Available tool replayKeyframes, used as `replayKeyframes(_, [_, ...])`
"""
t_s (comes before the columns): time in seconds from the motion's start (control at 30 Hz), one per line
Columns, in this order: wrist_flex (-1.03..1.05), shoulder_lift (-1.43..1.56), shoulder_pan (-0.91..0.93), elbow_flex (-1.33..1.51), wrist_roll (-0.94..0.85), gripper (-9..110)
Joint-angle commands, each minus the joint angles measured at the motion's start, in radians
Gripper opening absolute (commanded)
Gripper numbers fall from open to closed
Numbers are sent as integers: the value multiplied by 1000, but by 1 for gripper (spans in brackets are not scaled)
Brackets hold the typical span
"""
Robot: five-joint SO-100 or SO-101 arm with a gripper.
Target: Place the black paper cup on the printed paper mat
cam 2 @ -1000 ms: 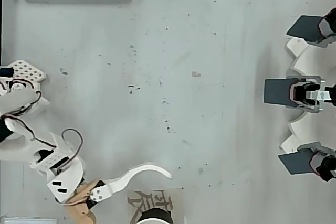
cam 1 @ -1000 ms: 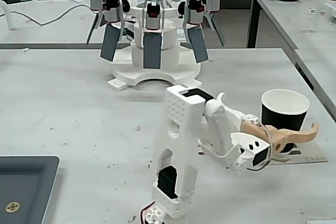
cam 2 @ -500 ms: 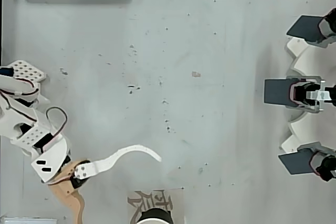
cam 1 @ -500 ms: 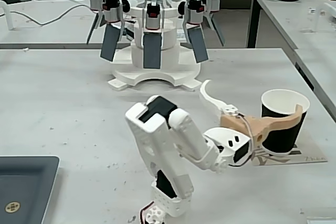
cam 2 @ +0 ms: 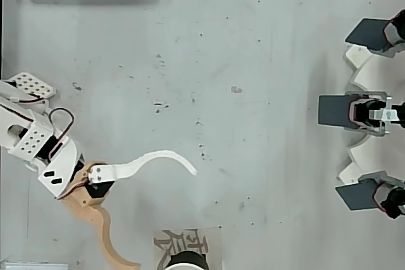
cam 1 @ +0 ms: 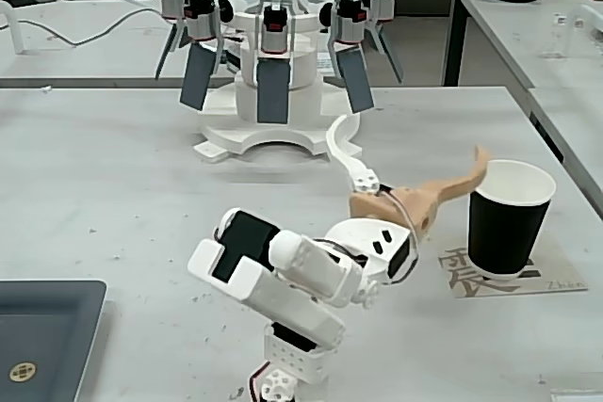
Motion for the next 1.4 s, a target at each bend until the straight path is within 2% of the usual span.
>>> replayKeyframes(0.0, [11,49,-54,-5,-3,47])
replayKeyframes(0.6, [94,51,-558,-17,-152,42])
replayKeyframes(0.9, [129,-87,-663,-143,-141,36])
replayKeyframes(1.37, [127,-460,-669,-549,-106,28])
